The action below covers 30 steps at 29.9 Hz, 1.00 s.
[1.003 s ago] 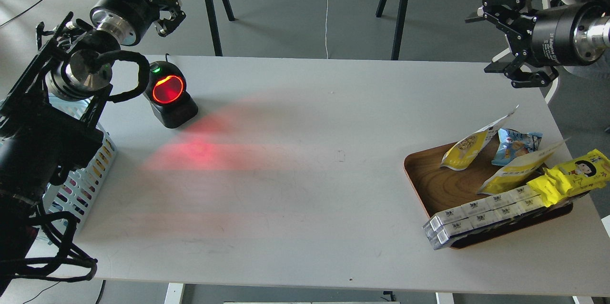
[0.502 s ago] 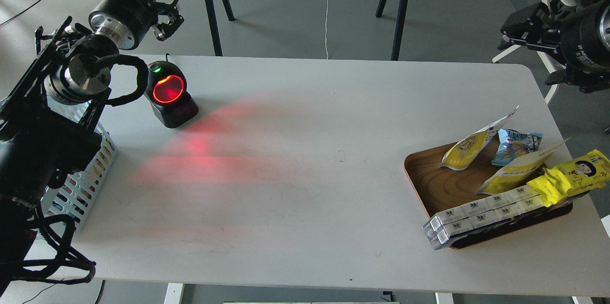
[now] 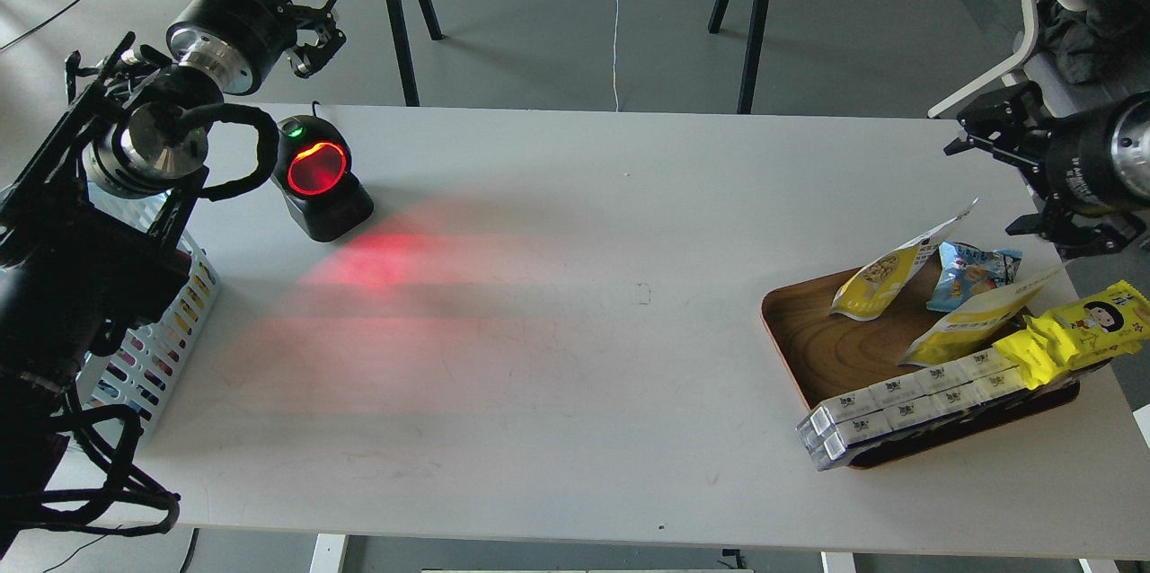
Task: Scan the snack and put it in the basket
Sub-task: 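Grasp a yellow snack packet with the right gripper and lift it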
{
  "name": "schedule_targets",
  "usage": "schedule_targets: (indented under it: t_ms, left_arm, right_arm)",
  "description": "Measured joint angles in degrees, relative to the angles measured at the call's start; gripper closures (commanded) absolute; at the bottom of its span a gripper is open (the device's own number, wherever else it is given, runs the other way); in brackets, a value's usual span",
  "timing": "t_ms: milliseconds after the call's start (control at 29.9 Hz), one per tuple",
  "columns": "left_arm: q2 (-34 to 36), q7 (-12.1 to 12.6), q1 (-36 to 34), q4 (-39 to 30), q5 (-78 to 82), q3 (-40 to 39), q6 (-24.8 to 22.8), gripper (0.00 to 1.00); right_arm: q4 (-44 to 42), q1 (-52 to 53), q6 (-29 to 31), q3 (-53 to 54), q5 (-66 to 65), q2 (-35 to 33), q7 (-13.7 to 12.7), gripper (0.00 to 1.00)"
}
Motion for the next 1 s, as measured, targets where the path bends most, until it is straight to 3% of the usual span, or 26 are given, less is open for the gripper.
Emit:
schedule_targets:
  t_ms: [201, 368, 635, 836, 970, 1003]
  left_arm:
    - [1.3, 0.0, -0.1, 0.0, 0.0, -1.0, -1.4, 0.00]
    - [2.2, 0.1, -0.1, -1.4, -0.1, -1.6, -1.5, 0.00]
    - [2.7, 0.1, -0.1, -2.0, -0.1, -1.6, -1.5, 0.00]
    - [2.6, 0.1, -0.1, -2.0, -0.1, -1.6, -1.5, 0.00]
    - [2.6, 0.1, -0.1, -2.0, -0.1, -1.6, -1.5, 0.00]
    - [2.6, 0.1, -0.1, -2.0, -0.1, -1.6, -1.5, 0.00]
  right_arm:
    - [-1.5, -4.7, -2.9, 3.2, 0.0, 0.1, -0.1, 0.08]
    - [-2.3, -7.2, -4.6, 5.6, 0.9, 0.6, -0.2, 0.19]
    - [-4.2, -11.2, -5.4, 8.1, 2.6, 2.6, -0.2, 0.55]
    - [-4.7, -12.9, -6.0, 8.2, 2.6, 4.0, -0.5, 0.74]
    - [-4.7, -13.2, -6.1, 8.3, 2.5, 4.2, -0.6, 0.97]
    - [-4.7, -13.2, -6.1, 8.4, 2.5, 4.2, -0.6, 0.99]
